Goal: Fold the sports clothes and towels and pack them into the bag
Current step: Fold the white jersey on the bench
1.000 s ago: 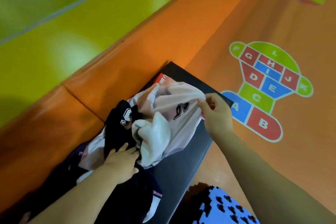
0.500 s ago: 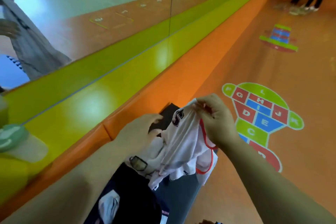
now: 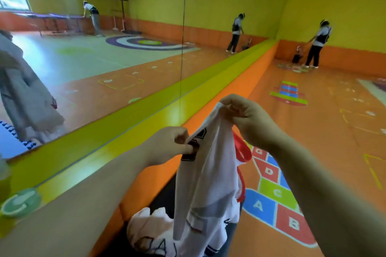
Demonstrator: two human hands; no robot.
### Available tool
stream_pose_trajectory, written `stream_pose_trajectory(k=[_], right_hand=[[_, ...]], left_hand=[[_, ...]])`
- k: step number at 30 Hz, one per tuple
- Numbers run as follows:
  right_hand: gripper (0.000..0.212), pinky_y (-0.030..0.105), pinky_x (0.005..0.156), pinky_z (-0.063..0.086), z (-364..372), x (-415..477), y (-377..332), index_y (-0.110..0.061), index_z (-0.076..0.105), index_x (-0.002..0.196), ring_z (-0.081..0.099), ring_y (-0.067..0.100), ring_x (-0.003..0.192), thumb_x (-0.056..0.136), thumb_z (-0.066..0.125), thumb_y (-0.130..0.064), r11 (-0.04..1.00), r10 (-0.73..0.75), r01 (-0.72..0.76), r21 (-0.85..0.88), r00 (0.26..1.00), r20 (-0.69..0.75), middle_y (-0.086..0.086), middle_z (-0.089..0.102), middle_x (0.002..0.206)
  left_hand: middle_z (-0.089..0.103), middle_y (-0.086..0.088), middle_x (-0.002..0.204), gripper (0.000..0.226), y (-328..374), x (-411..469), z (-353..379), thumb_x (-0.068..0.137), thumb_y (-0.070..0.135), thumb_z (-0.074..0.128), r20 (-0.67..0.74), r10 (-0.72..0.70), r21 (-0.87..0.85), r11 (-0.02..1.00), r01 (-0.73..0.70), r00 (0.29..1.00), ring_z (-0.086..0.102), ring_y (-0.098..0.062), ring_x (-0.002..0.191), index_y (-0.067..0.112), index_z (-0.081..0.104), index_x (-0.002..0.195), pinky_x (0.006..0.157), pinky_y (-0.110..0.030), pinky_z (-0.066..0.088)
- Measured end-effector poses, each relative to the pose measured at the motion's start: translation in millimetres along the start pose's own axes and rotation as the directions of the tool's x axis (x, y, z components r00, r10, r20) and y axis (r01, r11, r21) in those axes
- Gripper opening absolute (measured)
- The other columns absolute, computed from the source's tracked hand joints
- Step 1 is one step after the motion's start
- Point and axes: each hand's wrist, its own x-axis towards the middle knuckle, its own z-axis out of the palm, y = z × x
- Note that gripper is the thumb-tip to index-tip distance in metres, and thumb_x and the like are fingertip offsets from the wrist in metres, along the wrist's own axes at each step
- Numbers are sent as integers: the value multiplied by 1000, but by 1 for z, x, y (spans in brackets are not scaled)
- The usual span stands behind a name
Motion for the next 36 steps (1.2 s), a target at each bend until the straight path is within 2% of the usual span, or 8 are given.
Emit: stream_pose_trajectory(k=[6, 12, 16, 19, 22, 24, 31, 36], right_hand=[[30, 28, 60, 36, -6, -1, -1, -44, 51, 80, 41, 4, 59, 96, 51, -19, 963, 55, -67, -261, 997, -54, -8, 52, 64], [30, 19, 68, 41, 6, -3, -32, -46, 52, 84, 52, 8, 74, 94, 56, -18, 971, -36, 41, -237, 999, 24, -4, 61, 80], [21, 10, 72, 43, 13, -8, -50, -34, 63, 80, 60, -5, 78, 85, 67, -14, 993, -51, 72, -91, 974, 221, -20, 67, 78], [16, 16, 72, 46, 19, -14, -53, -32, 66, 75, 60, -3, 75, 79, 71, -18, 996, -86, 93, -13, 961, 264, -21, 66, 75], [5, 19, 68, 45, 20, -20, -48, -29, 66, 71, 58, 1, 71, 73, 71, -27, 994, -108, 103, 35, 977, 183, -14, 65, 71], [8, 24, 64, 41, 15, -23, -38, -29, 66, 68, 52, 4, 66, 71, 74, -29, 999, -52, 51, 12, 991, 125, -9, 61, 66], [14, 24, 63, 43, 13, -42, -10, -30, 68, 85, 56, 3, 62, 77, 77, -22, 954, 243, -143, -262, 882, 403, -5, 65, 71], [46, 15, 74, 46, 36, -40, -6, -36, 53, 119, 61, 3, 89, 80, 74, -26, 963, 227, -179, -204, 943, 244, -10, 63, 102]], left_hand=[[41, 7, 44, 38, 14, -26, -21, 67, 14, 84, -38, 52, -181, 982, -58, 998, 38, -13, 46, 13, 47, 62, 47, -26, 34], [55, -5, 75, 54, 22, -44, -34, 72, 55, 66, 158, -111, -313, 937, 156, 981, 57, -21, 57, 33, 48, 118, 49, -30, 47], [45, 0, 106, 44, 6, -42, -31, 90, 42, 58, 76, -23, -8, 1000, 24, 997, 58, -14, 89, 42, 44, 131, 77, -28, 51], [42, 8, 111, 37, -9, -43, -24, 86, 39, 65, 156, -16, 202, 979, -16, 988, 47, -8, 106, 27, 59, 121, 92, -16, 35], [53, 15, 82, 8, -14, -46, -21, 83, 34, 61, 58, 2, 271, 962, -18, 998, 50, -4, 80, 30, 58, 76, 70, -21, 39], [52, 13, 62, 23, -14, -49, -25, 84, 17, 53, -39, 32, 237, 971, -21, 999, 47, 2, 61, 29, 48, 65, 57, -20, 33], [67, -6, 69, 23, 9, -60, -55, 91, -1, 44, -117, 35, 30, 999, -31, 992, 65, -22, 64, 13, 61, 85, 67, -44, 53], [68, 0, 73, 23, 32, -60, -49, 90, 1, 50, 49, 95, -25, 995, -94, 994, 61, -14, 64, 17, 65, 85, 68, -42, 50]])
